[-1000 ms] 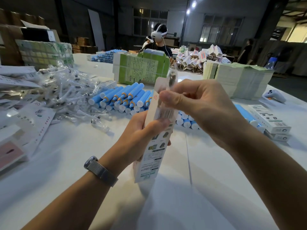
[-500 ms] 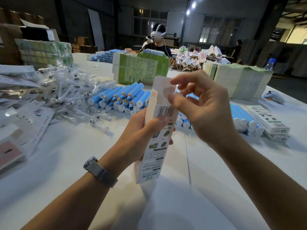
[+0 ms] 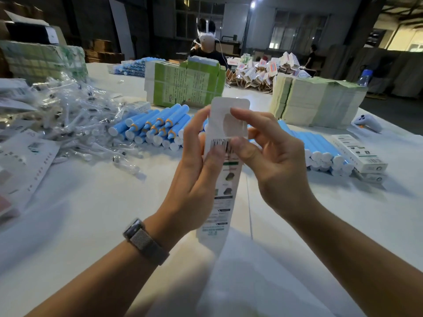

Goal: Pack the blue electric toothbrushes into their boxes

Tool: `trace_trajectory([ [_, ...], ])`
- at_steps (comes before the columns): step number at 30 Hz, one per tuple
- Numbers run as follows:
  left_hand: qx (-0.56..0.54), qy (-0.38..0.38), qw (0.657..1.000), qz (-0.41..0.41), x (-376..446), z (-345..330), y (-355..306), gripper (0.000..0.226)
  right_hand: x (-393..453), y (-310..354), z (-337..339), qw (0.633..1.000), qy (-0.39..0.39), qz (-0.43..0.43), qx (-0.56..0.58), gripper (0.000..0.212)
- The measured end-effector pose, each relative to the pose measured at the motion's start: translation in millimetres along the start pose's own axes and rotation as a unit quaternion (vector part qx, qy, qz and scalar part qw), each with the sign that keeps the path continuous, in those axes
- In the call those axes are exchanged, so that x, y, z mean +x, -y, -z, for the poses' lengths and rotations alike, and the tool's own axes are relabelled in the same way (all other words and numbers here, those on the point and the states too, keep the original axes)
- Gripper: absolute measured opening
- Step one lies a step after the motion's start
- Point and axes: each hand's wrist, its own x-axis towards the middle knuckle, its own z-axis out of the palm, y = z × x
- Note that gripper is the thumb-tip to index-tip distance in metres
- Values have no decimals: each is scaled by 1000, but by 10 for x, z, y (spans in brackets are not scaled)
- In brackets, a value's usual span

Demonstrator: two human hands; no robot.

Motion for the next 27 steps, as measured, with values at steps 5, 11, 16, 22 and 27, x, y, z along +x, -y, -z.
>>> trace_trajectory([
  [5,-19,-13,1000,-7,-19,-32,-22,33,-68,-41,-67,999,-25,7,-35,34],
  [11,11,-36,999,-22,2,-129,-55,22,-110,-19,-73,997,-53,25,-41,27],
  [16,-8,-41,999,-16,-40,-172,-58,13,-190,37,1,997,-70,-5,-33,19],
  [22,-42,-46,998,7,-68,-212,-110,15,-205,75,36,998,-52,9,-35,9],
  [27,-70,-49,996,27,-64,-246,-170,16,-187,72,45,998,-54,-1,6,9],
])
